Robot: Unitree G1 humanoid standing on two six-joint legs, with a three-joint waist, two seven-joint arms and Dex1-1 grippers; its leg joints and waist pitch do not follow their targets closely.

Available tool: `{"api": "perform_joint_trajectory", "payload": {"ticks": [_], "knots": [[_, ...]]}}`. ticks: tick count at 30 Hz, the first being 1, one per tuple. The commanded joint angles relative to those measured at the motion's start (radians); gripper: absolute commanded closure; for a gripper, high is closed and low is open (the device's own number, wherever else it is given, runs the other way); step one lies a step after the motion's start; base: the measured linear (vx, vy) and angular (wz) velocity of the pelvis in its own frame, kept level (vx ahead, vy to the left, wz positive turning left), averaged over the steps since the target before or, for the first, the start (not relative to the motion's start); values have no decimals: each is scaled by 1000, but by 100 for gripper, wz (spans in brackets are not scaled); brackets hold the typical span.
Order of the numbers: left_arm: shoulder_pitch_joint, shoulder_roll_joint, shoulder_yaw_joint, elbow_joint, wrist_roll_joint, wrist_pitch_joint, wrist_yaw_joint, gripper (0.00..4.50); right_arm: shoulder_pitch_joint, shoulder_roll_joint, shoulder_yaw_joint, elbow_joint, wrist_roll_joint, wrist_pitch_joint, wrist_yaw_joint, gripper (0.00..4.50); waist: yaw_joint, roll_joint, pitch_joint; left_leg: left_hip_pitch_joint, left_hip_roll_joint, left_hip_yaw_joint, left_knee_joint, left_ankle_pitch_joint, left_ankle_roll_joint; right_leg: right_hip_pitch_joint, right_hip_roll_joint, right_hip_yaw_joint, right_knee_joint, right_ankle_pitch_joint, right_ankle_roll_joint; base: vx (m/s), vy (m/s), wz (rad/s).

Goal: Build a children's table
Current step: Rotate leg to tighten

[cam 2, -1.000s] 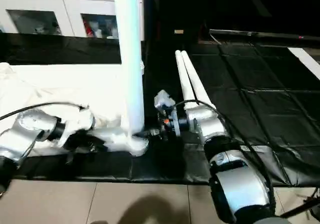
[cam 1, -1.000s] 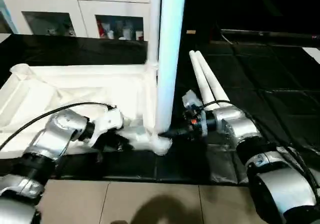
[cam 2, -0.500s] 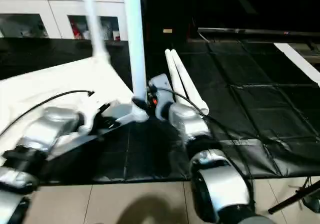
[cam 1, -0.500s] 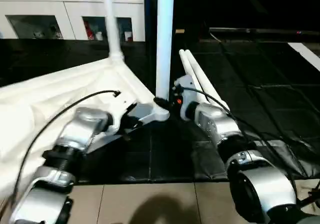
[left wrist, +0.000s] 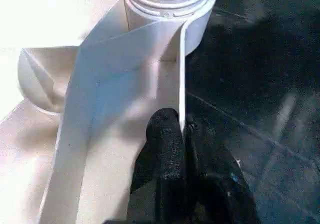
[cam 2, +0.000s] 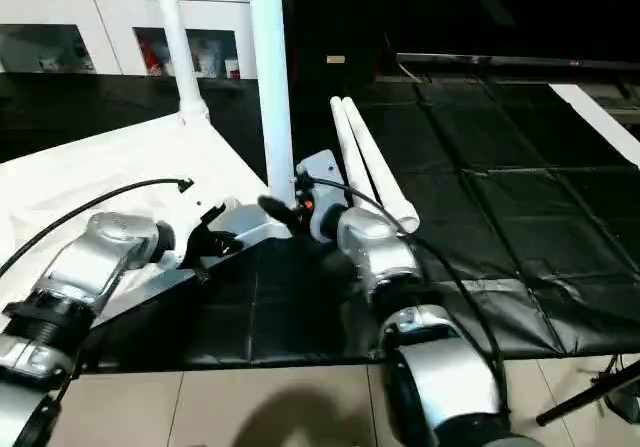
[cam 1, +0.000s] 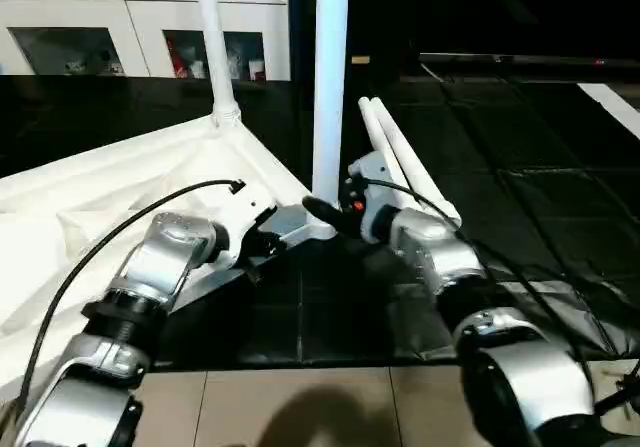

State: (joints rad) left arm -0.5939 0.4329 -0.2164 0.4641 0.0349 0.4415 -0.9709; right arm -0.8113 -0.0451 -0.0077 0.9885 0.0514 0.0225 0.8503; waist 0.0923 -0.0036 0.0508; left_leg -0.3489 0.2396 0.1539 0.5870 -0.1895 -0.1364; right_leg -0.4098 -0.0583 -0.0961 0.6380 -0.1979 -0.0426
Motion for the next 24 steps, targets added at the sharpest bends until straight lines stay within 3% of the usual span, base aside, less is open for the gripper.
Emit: {"api": "perform_joint_trajectory", "payload": {"ticks": [1, 5, 8, 15, 18, 19, 24], "knots": [[-14, 11, -2, -23, -1, -58, -13, 450, 31, 17, 71, 3, -1, 9, 110, 67, 4, 7, -69, -7, -8, 14, -60, -106, 58, 70, -74, 57, -72, -70, -207, 0, 0, 0], [27, 98, -49, -50, -32, -178, -201, 450, 27, -61, 83, -19, 3, -20, 264, 37, 6, 8, -69, -9, -5, 14, -60, -114, 64, 71, -76, 57, -71, -85, -212, 0, 0, 0], [42, 127, -64, -66, -45, -206, -275, 450, 18, -82, 81, -24, 8, -22, 314, 10, 7, 10, -70, -7, -4, 16, -58, -110, 65, 69, -74, 57, -67, -65, -224, 0, 0, 0], [59, 184, -107, -65, -37, -276, -402, 450, -5, -136, 118, -34, 18, -21, 532, 10, 25, 9, -69, -4, -1, 17, -58, -123, 67, 66, -74, 57, -63, -53, -234, 0, 0, 0], [57, 203, -127, -60, -35, -313, -444, 450, -3, -145, 144, -33, 11, -65, 599, 10, 26, 5, -68, -7, -1, 16, -60, -130, 64, 67, -77, 57, -67, -92, -223, 0, 0, 0], [57, 205, -130, -61, -34, -318, -448, 450, -2, -145, 147, -31, 9, -71, 604, 34, 25, 6, -67, -7, -1, 16, -60, -132, 60, 66, -77, 57, -69, -109, -217, 0, 0, 0], [53, 205, -141, -56, -34, -341, -473, 450, -18, -136, 142, 0, 24, -45, 664, 59, 30, 5, -67, -4, 0, 17, -60, -126, 58, 63, -76, 58, -69, -117, -216, 0, 0, 0]]}}
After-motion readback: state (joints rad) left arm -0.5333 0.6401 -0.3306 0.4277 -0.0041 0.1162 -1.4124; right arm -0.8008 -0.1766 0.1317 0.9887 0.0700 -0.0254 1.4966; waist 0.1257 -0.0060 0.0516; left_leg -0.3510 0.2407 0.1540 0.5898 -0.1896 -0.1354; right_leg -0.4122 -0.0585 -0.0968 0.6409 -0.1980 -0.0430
